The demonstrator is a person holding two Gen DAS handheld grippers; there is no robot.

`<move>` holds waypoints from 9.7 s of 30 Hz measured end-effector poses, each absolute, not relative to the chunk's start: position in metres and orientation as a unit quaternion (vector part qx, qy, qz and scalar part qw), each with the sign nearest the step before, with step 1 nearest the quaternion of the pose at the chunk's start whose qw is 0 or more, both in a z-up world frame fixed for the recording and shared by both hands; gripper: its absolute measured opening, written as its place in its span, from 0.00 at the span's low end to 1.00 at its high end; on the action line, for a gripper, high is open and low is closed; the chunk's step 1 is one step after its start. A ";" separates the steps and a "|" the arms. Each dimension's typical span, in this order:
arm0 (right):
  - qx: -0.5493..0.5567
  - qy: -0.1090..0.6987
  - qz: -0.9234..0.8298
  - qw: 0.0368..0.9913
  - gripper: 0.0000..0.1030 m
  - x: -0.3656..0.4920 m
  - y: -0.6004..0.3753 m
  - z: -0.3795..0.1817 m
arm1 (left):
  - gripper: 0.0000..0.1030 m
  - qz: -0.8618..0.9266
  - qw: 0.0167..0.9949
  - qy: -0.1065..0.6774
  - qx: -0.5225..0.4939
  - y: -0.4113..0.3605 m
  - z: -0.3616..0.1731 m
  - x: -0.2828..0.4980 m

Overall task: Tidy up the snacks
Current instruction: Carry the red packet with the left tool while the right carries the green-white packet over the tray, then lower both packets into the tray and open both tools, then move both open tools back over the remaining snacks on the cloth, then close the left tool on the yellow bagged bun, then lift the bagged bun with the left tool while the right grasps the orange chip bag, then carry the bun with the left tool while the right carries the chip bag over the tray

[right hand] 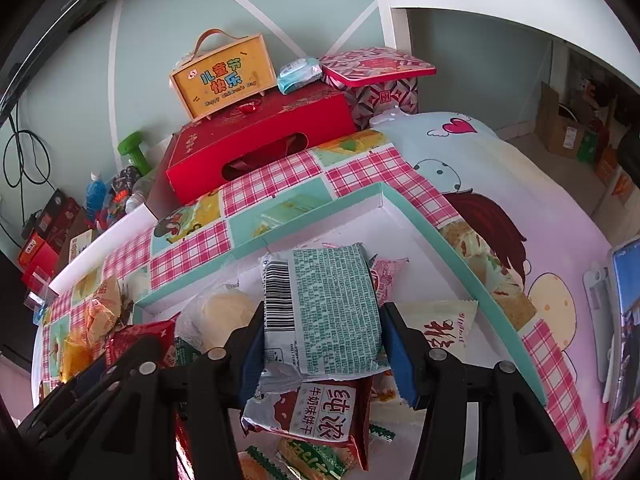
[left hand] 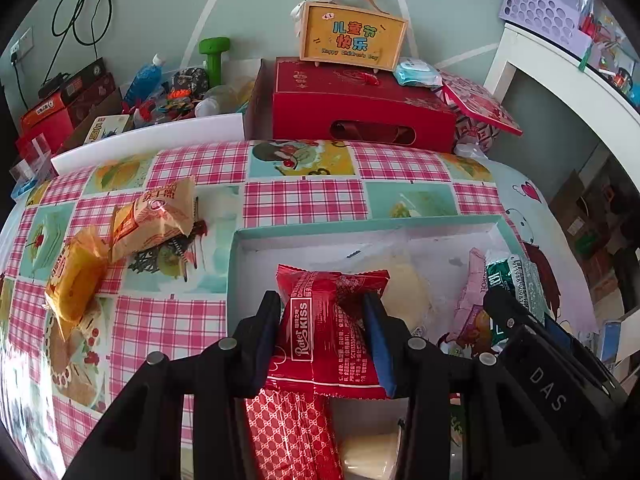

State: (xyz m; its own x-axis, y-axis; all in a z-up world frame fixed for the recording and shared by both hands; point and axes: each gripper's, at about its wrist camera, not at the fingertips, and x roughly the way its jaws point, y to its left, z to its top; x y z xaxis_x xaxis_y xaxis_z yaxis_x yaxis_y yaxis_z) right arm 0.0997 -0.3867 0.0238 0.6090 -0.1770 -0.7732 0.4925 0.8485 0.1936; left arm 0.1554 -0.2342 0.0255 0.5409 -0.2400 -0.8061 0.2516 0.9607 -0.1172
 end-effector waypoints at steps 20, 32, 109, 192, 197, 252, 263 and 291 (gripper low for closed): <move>0.183 0.404 -0.188 0.876 0.56 0.110 -0.380 0.016 | 0.43 -0.154 0.866 0.475 -0.006 -0.233 0.016 0.164; 0.207 0.426 -0.196 0.859 0.71 0.108 -0.390 0.012 | 0.64 -0.152 0.846 0.510 -0.026 -0.219 0.017 0.170; 0.044 0.462 0.008 0.886 1.00 0.144 -0.175 0.026 | 0.90 0.151 0.845 0.500 -0.115 0.045 0.017 0.169; -0.011 0.485 -0.071 0.872 0.99 0.303 -0.167 0.023 | 0.59 0.021 0.838 0.519 -0.166 0.055 -0.017 0.237; -0.059 0.493 -0.086 0.864 0.99 0.326 -0.156 0.013 | 0.59 0.021 0.838 0.520 -0.163 0.054 -0.017 0.238; 0.006 0.579 -0.011 0.815 0.52 0.306 -0.125 -0.038 | 0.54 0.025 0.829 0.539 -0.146 0.045 -0.028 0.238; -0.002 0.580 -0.008 0.815 0.48 0.287 -0.122 -0.034 | 0.43 0.024 0.826 0.544 -0.143 0.024 -0.032 0.231; 0.072 0.485 -0.012 0.871 0.38 0.120 -0.157 0.032 | 0.40 -0.021 0.848 0.511 -0.138 0.002 0.019 0.145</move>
State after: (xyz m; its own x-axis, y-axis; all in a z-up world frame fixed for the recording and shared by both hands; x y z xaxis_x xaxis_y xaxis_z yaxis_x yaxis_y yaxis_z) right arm 0.1200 -0.1574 0.0324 0.5289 0.0502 -0.8472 0.0905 0.9892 0.1151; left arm 0.1452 0.0024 0.0189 0.4776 -0.1776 -0.8604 -0.1051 0.9608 -0.2567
